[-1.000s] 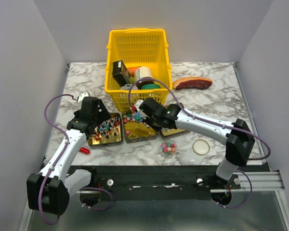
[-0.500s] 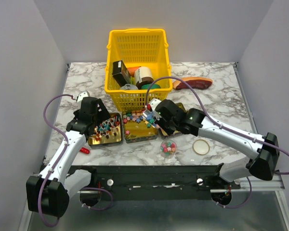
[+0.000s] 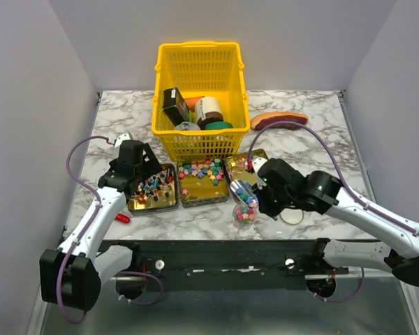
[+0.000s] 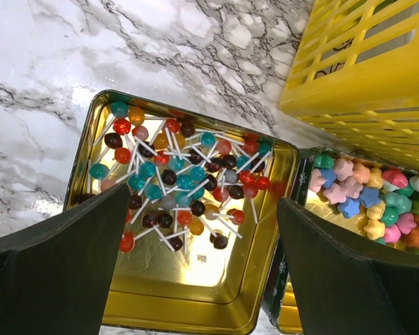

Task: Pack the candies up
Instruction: Place the fake candies in the packing bottle, then move the storage box to the center of the board, then adjust the spatula.

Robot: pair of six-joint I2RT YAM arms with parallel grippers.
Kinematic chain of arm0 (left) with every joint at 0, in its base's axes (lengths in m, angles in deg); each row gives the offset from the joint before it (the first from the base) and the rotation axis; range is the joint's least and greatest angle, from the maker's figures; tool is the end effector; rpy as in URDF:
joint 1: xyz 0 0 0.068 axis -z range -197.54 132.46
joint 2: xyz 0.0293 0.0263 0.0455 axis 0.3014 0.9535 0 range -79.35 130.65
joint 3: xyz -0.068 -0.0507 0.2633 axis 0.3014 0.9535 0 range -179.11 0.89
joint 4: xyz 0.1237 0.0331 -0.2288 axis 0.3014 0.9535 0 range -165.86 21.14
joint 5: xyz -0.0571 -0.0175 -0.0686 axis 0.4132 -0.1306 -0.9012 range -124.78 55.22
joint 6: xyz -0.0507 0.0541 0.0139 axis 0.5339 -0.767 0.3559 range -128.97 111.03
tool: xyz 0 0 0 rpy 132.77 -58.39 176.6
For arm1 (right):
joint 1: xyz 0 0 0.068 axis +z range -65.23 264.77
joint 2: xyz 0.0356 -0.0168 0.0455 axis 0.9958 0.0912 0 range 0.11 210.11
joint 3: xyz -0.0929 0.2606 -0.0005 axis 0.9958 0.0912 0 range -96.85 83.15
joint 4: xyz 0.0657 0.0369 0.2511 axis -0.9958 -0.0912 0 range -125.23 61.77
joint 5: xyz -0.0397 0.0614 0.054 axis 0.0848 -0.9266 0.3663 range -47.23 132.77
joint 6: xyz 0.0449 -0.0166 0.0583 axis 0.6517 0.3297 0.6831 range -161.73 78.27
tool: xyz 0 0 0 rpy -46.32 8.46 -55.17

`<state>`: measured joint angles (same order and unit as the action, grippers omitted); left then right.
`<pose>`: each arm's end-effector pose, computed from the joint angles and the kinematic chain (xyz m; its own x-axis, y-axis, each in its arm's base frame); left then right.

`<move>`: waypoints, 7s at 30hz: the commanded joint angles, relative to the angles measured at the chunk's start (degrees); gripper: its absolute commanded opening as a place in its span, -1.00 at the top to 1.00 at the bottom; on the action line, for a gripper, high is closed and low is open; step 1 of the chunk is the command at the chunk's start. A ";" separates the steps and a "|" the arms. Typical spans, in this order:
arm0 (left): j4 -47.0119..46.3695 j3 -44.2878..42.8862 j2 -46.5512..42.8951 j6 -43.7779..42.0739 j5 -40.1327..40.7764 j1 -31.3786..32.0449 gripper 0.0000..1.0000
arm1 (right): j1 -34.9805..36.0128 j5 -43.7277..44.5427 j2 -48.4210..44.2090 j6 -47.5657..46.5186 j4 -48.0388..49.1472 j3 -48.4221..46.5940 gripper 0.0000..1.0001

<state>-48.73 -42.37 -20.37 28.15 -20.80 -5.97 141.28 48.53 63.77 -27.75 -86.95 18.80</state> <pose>0.2326 -0.0319 0.2419 -0.5440 -0.4864 -0.6838 -0.3854 0.8687 -0.3113 0.1260 0.1789 0.3002 -0.6475 -0.5434 -0.5343 -0.6638 0.7466 0.0451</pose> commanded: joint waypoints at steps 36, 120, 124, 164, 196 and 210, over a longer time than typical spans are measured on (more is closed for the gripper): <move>12.24 -4.81 -0.10 2.52 10.99 -8.23 -0.97 | 0.09 -15.51 6.74 8.26 -25.39 -0.60 0.99; 10.05 -0.94 15.46 2.33 -6.24 -12.63 0.44 | -19.86 -32.48 4.11 5.18 -2.37 -1.74 0.99; 8.90 -1.64 17.04 3.65 -6.51 -8.51 0.48 | -19.86 -32.13 3.93 5.53 -1.49 -0.86 0.99; 2.12 -1.11 17.48 2.08 -6.78 12.68 0.08 | -2.90 -7.61 25.80 0.35 -2.63 -20.89 0.99; -5.25 -3.58 -0.53 -6.10 -28.12 13.30 -0.72 | 0.53 -9.10 27.74 -6.07 9.86 -20.80 0.99; -4.55 0.29 0.78 -7.50 -28.30 14.79 -0.54 | 1.58 -12.96 24.77 -4.83 9.67 -24.24 0.99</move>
<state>-53.98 -43.20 -20.39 22.27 -48.89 8.33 142.46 38.84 91.46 -32.76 -78.73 -3.04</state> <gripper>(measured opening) 0.794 0.153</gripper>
